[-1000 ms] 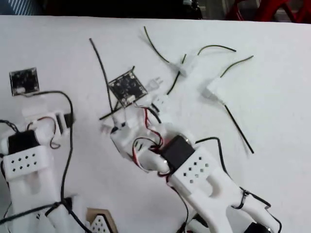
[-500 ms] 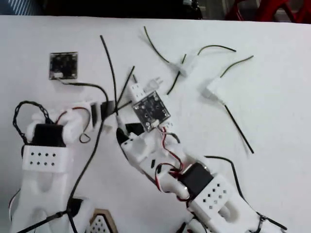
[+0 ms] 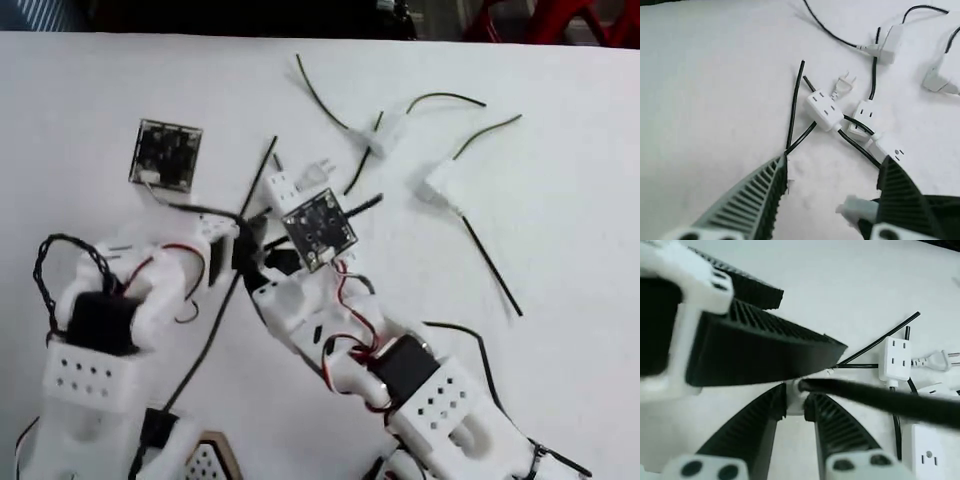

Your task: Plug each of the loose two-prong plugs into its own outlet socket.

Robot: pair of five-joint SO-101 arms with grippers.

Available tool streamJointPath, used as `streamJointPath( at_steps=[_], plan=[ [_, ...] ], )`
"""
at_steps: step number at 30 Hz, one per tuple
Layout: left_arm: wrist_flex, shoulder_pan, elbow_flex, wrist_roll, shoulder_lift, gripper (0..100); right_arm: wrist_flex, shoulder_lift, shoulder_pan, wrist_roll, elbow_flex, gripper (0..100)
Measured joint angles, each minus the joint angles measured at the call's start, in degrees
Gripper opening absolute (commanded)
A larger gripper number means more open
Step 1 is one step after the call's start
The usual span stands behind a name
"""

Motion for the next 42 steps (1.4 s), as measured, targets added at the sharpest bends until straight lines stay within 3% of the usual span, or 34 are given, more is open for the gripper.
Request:
streamJointPath(
  at_steps=[7, 11, 16, 23, 31, 42],
  plan=[
    [-1.76, 2.02, 3.69, -2.99, -2.29, 31, 0.09, 0.18, 1.85, 0.09, 0.18, 1.7],
    [-3.43, -0.97, 4.04, -3.08, -0.09, 34, 0.09, 0.00, 6.15, 0.18, 0.18, 1.7],
    [-4.92, -2.20, 4.40, -3.16, 4.75, 35, -1.67, -0.53, 16.70, -0.70, -0.70, 1.7],
    [-11.87, -0.18, 4.40, -3.25, 17.05, 35, -7.56, -0.53, 30.33, -9.93, -0.79, 1.7],
    [-17.76, -0.09, -0.18, -0.62, 30.42, 35, -8.62, -0.53, 34.02, -12.84, -0.79, 1.7],
    [-14.59, 0.00, -24.88, 8.18, 62.24, 34, -12.57, -0.53, 33.93, -12.84, -0.70, 1.7]
  ],
)
